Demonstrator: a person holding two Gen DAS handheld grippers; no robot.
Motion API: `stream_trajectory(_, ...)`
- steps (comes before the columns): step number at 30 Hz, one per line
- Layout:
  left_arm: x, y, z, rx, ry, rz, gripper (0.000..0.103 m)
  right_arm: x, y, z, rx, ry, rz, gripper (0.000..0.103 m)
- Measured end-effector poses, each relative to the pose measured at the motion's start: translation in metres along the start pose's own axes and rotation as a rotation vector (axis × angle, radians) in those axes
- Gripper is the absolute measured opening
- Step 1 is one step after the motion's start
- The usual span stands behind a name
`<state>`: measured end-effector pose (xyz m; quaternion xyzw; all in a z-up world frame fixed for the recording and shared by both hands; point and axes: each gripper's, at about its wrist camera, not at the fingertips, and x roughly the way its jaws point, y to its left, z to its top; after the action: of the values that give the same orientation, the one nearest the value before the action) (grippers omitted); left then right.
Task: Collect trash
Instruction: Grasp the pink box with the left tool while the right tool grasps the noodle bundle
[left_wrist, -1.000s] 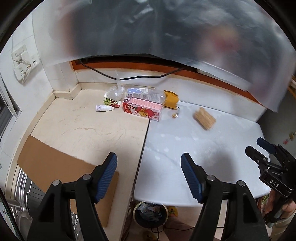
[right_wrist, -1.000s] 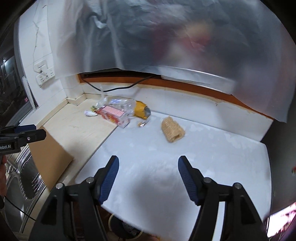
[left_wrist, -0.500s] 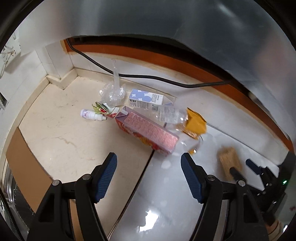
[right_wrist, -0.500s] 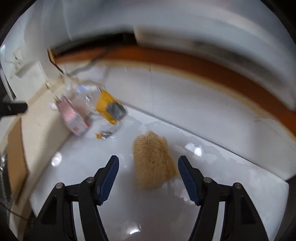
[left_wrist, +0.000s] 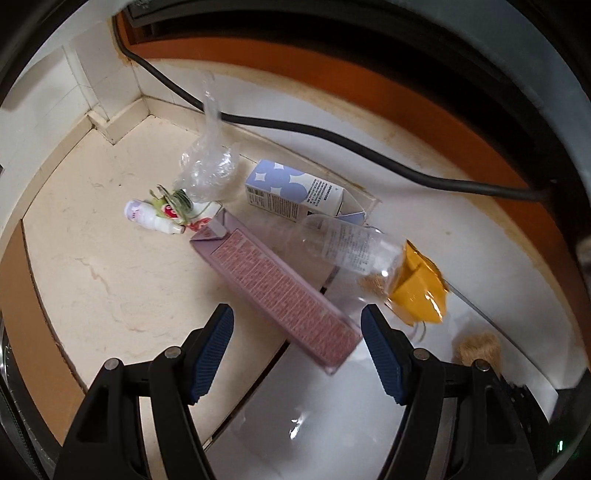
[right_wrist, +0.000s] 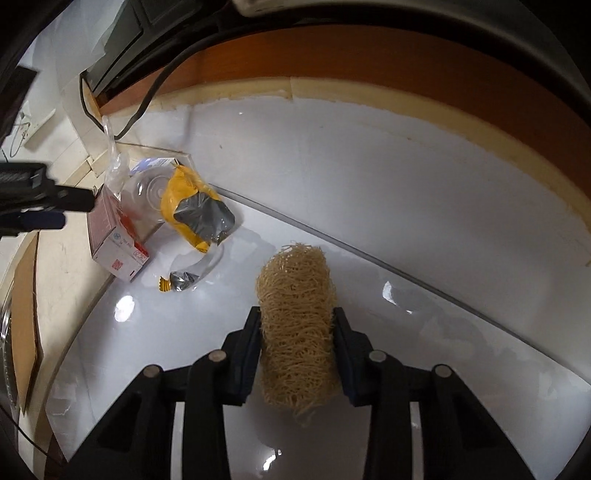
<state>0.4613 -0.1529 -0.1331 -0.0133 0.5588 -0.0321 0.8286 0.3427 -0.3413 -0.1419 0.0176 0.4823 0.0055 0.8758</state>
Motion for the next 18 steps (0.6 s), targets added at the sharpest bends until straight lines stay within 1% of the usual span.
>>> stream_trajectory(4,0.019,-0.009,0.001,0.018,0.026,0.059,0.070,-0.002,0.002,-0.003,-0.010,-0.008,-0.004,0.036)
stream_trajectory(8,0.032,-0.008,-0.001,0.005,0.055,0.080,0.070,-0.005,-0.006,-0.004,0.000,-0.010,0.006,0.036)
stream_trajectory(12,0.039,0.002,-0.008,-0.006,0.069,0.080,0.069,-0.007,-0.006,-0.005,-0.011,-0.014,-0.002,0.036)
stream_trajectory(14,0.041,0.008,-0.013,-0.010,0.072,0.082,0.062,-0.005,-0.004,-0.004,-0.020,-0.017,-0.010,0.036)
stream_trajectory(15,0.042,0.012,-0.016,-0.012,0.074,0.082,0.047,-0.004,-0.002,-0.003,-0.024,-0.018,-0.013,0.036)
stream_trajectory(16,0.043,0.015,-0.020,-0.016,0.081,0.080,0.039,-0.004,-0.001,-0.003,-0.028,-0.020,-0.018,0.036)
stream_trajectory(18,0.041,0.022,-0.026,-0.030,0.077,0.071,0.037,-0.003,0.003,-0.003,-0.035,-0.024,-0.026,0.035)
